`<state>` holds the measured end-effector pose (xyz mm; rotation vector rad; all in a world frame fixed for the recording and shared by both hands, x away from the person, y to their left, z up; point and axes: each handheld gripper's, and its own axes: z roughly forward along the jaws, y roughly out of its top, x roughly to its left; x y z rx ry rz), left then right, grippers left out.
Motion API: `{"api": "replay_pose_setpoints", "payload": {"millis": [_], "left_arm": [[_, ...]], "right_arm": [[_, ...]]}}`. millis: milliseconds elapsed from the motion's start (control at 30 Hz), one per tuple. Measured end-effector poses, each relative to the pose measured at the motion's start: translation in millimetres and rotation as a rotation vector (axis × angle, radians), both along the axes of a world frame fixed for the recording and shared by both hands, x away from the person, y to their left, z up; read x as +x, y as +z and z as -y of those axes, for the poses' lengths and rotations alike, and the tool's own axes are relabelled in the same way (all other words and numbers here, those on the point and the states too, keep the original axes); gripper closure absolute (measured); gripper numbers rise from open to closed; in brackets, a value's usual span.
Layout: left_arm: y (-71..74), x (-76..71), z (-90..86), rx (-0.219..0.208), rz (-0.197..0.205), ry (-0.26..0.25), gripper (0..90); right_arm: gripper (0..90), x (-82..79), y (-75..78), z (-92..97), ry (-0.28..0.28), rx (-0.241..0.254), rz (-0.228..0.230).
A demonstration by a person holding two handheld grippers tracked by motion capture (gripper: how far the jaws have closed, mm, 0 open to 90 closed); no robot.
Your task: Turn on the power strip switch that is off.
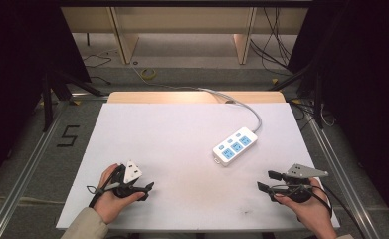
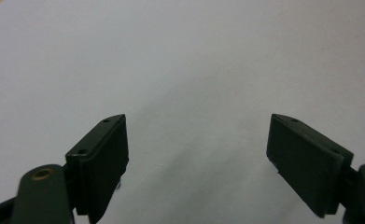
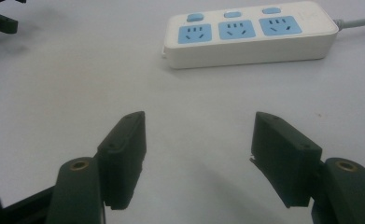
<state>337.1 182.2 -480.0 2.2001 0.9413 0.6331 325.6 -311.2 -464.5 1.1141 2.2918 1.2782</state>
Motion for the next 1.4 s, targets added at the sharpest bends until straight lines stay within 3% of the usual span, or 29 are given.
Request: {"api": "replay_pose_setpoints", "payload": {"millis": [167, 200, 267, 400, 567, 600, 767, 1167, 1400], "left_arm": [[-0.6, -0.1, 0.9, -0.001, -0.004, -0.003, 20.6], [-0.2, 0.0, 1.0, -0.005, -0.001, -0.001, 20.7], [0.0, 0.0, 1.2, -0.005, 0.0, -0.002, 20.7], [-0.4, -0.5, 2.5, -0.005, 0.001, -0.001, 20.8], [-0.6, -0.1, 2.4, -0.007, -0.003, -0.004, 20.8], [-0.8, 0.0, 2.2, -0.003, -0.006, -0.006, 20.7], [-0.7, 0.8, 2.2, -0.007, -0.003, 0.0, 20.7], [-0.9, -0.6, 3.6, 0.003, -0.009, -0.006, 20.4], [-2.1, 0.6, 3.8, -0.002, -0.012, 0.0, 20.1]], "right_arm": [[46.9, -0.5, 4.2, -0.8, 0.019, -0.012, 0.003], [55.7, -0.8, 6.5, -1.5, 0.029, -0.025, 0.011], [58.7, -0.9, 7.6, -1.6, 0.036, -0.03, 0.018], [76.2, -1.5, 11.7, -3.0, 0.055, -0.062, 0.025], [87.3, -1.7, 13.4, -5.6, 0.062, -0.096, 0.015], [90.0, -1.6, 14.1, -7.3, 0.065, -0.123, 0.009], [90.0, -0.3, 13.4, -11.9, 0.077, -0.159, -0.016], [90.0, 3.8, 20.2, -16.1, 0.077, -0.191, -0.043], [90.0, 8.3, 24.5, -15.6, 0.071, -0.201, -0.104]]}}
